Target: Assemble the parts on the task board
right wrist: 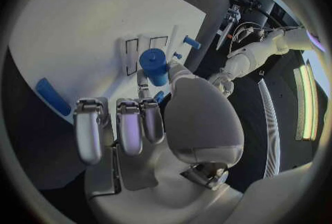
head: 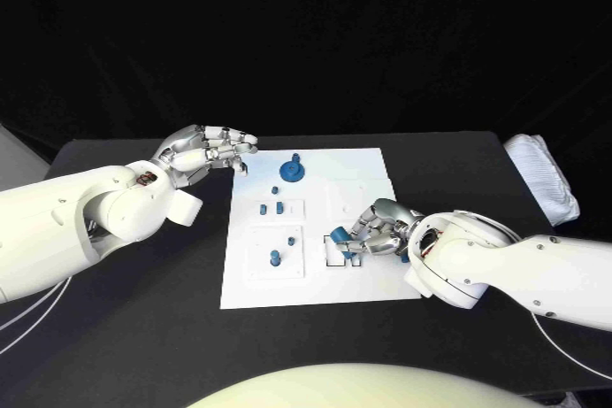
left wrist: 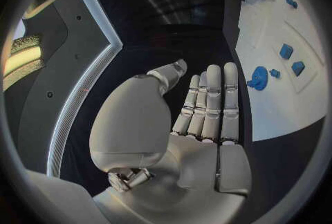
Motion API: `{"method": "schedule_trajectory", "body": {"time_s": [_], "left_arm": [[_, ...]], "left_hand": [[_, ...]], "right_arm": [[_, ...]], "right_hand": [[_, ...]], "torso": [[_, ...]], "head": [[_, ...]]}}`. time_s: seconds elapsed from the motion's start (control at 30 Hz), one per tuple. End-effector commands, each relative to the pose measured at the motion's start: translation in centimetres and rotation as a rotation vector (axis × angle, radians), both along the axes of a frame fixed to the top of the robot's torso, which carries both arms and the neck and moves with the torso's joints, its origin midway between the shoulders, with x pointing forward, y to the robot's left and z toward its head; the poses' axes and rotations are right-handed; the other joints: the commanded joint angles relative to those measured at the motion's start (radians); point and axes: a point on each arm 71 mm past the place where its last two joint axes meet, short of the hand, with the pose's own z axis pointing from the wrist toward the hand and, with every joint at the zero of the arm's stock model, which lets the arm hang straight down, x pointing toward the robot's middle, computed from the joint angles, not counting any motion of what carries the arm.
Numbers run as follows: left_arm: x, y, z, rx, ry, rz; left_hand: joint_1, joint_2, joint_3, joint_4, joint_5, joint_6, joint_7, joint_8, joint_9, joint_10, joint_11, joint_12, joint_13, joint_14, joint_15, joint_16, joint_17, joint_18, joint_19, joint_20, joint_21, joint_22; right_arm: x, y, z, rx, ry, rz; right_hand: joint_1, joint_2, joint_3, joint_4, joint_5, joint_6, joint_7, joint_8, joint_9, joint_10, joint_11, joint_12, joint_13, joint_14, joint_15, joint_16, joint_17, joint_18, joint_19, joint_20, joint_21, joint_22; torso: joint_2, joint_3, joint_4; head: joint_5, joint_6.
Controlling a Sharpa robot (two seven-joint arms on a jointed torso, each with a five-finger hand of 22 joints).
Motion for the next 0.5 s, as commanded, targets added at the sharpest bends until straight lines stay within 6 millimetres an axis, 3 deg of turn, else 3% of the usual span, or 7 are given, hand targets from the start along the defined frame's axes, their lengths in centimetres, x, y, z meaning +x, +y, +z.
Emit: {"method": "schedule_trajectory", "body": {"time_s": [0.03, 0.27, 0.5], "left_arm": [[-0.14, -0.28, 0.11, -0.012, -0.004, -0.030], [-0.16, -0.26, 0.12, -0.013, -0.004, -0.031], [-0.16, -0.16, 0.11, -0.012, -0.003, -0.030]], "left_hand": [[-0.002, 0.008, -0.005, 0.001, 0.000, -0.007, -0.001, 0.003, 0.001, -0.007, -0.001, 0.007, -0.001, -0.007, 0.004, 0.003, 0.001, 0.014, 0.004, 0.000, -0.003, -0.002], [-0.002, 0.008, -0.005, 0.001, 0.000, -0.007, -0.001, 0.003, 0.001, -0.007, -0.001, 0.007, -0.001, -0.007, 0.004, 0.003, 0.001, 0.014, 0.004, 0.000, -0.003, -0.002], [-0.002, 0.008, -0.005, 0.001, 0.000, -0.007, -0.001, 0.003, 0.001, -0.007, -0.001, 0.007, -0.001, -0.007, 0.004, 0.003, 0.001, 0.014, 0.004, 0.000, -0.003, -0.002]], "right_arm": [[0.06, 0.29, -0.13, -0.015, -0.010, 0.008], [0.17, 0.70, -0.22, -0.020, -0.023, 0.013], [0.03, 0.89, -0.34, -0.028, -0.012, 0.031]], "right_hand": [[-0.028, -0.006, 0.005, -0.001, -0.030, 0.047, -0.042, 0.043, 0.055, 0.075, -0.007, 0.007, 0.214, 0.087, -0.007, 0.000, 0.179, -0.018, 0.093, -0.005, 0.002, 0.248], [-0.046, -0.008, 0.008, -0.001, -0.043, 0.048, -0.042, 0.046, 0.056, 0.077, -0.007, 0.010, 0.217, 0.086, -0.008, -0.001, 0.177, -0.018, 0.092, -0.006, 0.000, 0.248], [-0.058, -0.012, 0.007, -0.001, -0.053, 0.047, -0.042, 0.048, 0.057, 0.077, -0.006, 0.009, 0.217, 0.087, -0.008, -0.001, 0.178, -0.018, 0.093, -0.006, 0.002, 0.248]], "torso": [[0.001, 0.0007, -0.0021], [-0.001, -0.0002, 0.0004], [-0.001, 0.0005, -0.0014]], "head": [[0.002, 0.001], [0.002, -0.001], [0.006, -0.005]]}}
